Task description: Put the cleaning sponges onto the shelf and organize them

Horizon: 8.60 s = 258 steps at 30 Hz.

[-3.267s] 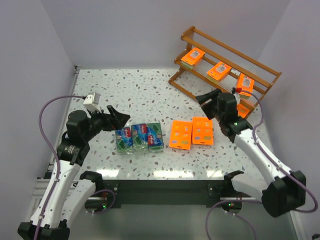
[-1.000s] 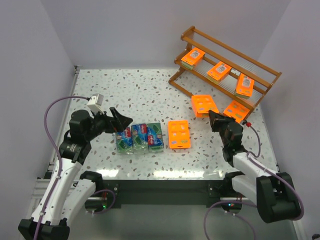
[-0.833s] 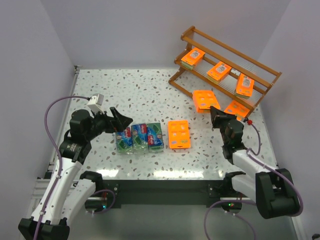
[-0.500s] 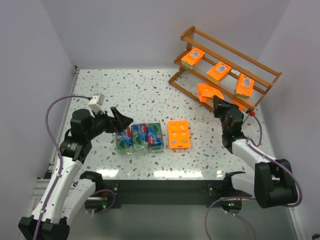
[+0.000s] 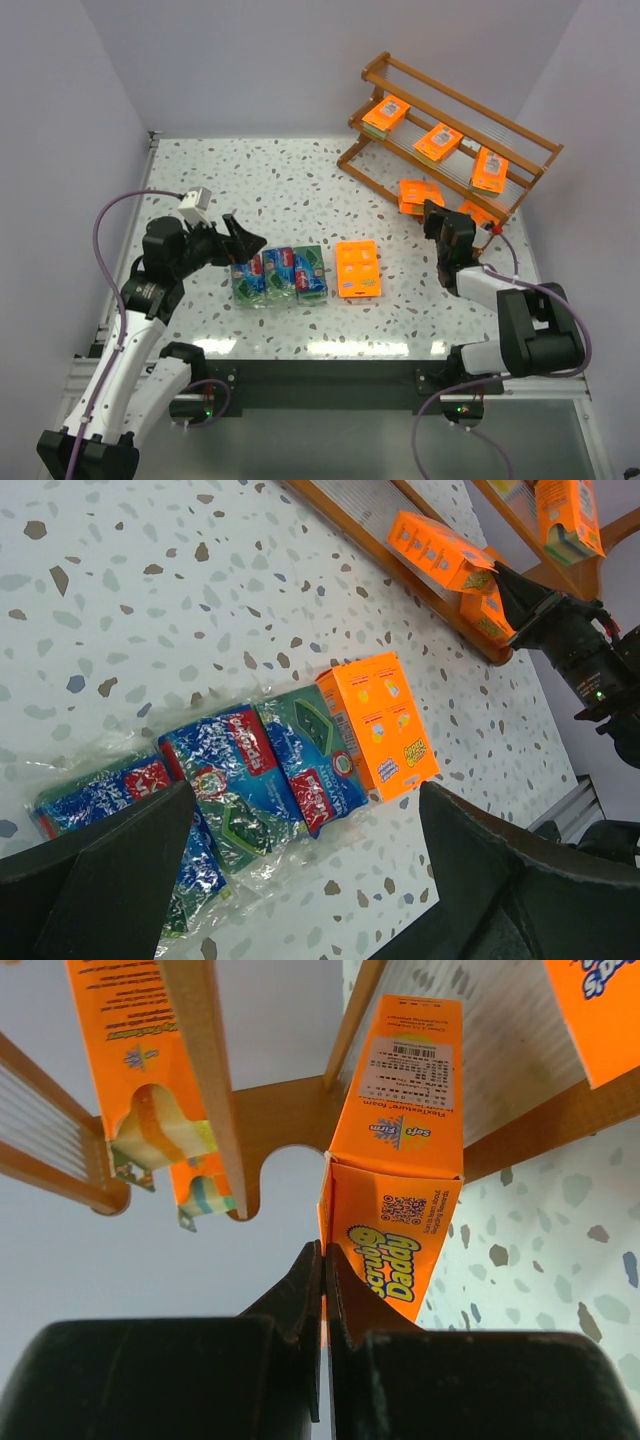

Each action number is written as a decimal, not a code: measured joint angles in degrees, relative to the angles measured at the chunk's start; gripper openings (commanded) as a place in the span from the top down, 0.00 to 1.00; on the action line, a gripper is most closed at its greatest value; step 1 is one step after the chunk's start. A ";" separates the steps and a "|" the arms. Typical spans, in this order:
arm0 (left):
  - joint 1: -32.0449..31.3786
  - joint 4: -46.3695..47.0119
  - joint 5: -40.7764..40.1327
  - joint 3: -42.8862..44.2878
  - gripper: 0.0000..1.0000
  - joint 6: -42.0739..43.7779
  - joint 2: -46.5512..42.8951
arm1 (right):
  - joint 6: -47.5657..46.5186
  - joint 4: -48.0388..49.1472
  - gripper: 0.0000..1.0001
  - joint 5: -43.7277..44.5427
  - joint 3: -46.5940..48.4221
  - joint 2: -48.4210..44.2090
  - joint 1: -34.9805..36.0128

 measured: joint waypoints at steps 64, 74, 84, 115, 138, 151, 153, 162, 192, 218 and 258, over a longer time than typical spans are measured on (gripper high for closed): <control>0.00 0.83 -0.48 5.09 0.00 1.07 5.77 | 12.96 -20.00 0.32 9.60 17.25 13.79 8.85; 0.00 1.05 -0.79 1.60 0.00 -0.33 1.01 | -13.14 -33.42 0.32 -9.38 10.54 -10.51 6.78; 0.00 1.84 -0.63 -0.74 0.00 -1.68 -1.11 | -34.40 -42.60 0.40 -34.64 -1.18 -16.94 6.56; 0.00 1.86 -0.66 -1.01 0.00 -2.03 -0.98 | -23.15 -18.16 1.00 -36.94 -9.55 -6.93 10.54; 0.00 2.12 -0.76 -1.01 0.00 -2.03 -0.24 | -10.05 -3.89 1.00 -30.45 7.74 1.57 10.58; 0.00 2.01 -1.66 -1.01 0.00 -1.95 -0.42 | -6.75 3.61 1.00 -23.71 13.51 15.23 10.56; 0.00 1.99 -1.77 -1.01 0.00 -1.95 -0.44 | -6.43 4.98 1.00 -22.69 14.40 16.94 10.47; 0.00 1.86 -1.97 -1.01 0.00 -1.55 -0.37 | -7.02 5.97 1.00 -15.04 18.32 20.59 10.43; 0.00 3.28 -2.47 -1.01 0.00 -0.44 6.78 | -12.02 -19.37 1.00 8.79 43.39 34.32 13.86; 0.00 4.26 -3.10 -0.66 0.00 0.02 8.20 | -12.98 -18.88 0.37 5.95 40.17 35.23 14.71; 0.00 -7.45 -4.33 -0.66 0.00 -0.52 -10.64 | -12.48 -23.80 0.45 -28.50 6.99 9.14 37.64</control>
